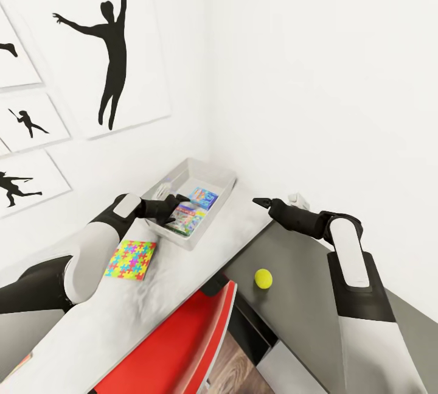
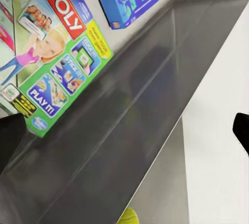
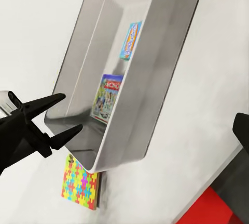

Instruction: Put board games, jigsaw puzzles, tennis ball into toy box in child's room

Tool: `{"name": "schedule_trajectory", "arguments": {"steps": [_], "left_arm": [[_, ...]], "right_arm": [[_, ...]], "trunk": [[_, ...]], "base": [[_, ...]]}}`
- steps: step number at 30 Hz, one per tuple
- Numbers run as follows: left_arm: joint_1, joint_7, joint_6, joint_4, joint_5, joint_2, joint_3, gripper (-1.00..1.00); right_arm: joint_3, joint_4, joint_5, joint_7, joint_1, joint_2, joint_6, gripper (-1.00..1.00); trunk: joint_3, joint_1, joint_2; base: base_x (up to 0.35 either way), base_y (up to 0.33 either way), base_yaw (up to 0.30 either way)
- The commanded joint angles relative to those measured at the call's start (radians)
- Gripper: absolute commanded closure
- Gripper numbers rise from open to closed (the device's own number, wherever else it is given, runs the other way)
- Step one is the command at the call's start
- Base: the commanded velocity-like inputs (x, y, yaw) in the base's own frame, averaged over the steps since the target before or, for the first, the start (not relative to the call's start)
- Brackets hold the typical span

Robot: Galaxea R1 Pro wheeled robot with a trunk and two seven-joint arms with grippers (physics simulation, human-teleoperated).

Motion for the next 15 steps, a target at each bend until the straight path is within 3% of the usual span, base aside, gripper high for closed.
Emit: {"name": "schedule_trajectory", "arguments": {"steps": [1,15], "left_arm": [[-0.001,-0.003,0.004,0.0,-0.004,0.0,0.004,-1.0],[-0.001,-0.003,0.004,0.0,-0.004,0.0,0.004,-1.0]], "right_arm": [[-0.002,-0.001,-0.011,-0.01,-0.001,0.001,0.004,-1.0],[-0.002,-0.001,-0.011,-0.01,-0.001,0.001,0.004,-1.0]], "trunk": [[-0.002,0.001,-0.002],[-0.002,0.001,-0.002]], "base": [[0.0,0.0,0.0],[0.0,0.0,0.0]]}}
